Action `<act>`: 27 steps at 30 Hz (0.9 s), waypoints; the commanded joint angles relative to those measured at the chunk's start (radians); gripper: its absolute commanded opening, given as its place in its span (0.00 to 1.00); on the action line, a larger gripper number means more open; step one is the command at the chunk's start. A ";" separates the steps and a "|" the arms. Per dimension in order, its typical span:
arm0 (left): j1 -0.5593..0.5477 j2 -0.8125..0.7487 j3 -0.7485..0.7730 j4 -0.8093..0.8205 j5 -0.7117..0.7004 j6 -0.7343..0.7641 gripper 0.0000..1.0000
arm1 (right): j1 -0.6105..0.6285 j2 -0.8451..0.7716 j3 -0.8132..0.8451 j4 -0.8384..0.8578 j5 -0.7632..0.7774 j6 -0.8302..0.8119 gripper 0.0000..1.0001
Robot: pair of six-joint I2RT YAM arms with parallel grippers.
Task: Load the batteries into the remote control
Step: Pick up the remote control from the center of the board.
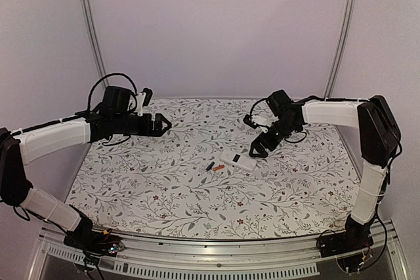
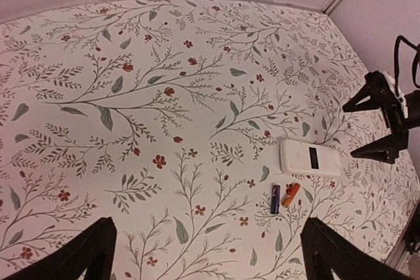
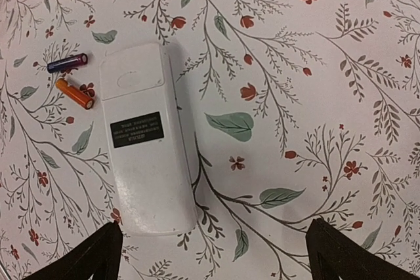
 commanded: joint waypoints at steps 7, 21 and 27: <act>-0.011 0.030 0.029 -0.007 0.064 0.015 0.99 | 0.102 0.098 0.086 -0.103 0.008 -0.095 0.97; -0.011 0.047 0.034 0.003 0.064 0.009 1.00 | 0.145 0.212 0.181 -0.201 0.106 -0.146 0.91; -0.011 0.052 0.034 0.009 0.048 0.003 1.00 | 0.156 0.244 0.197 -0.233 0.162 -0.158 0.86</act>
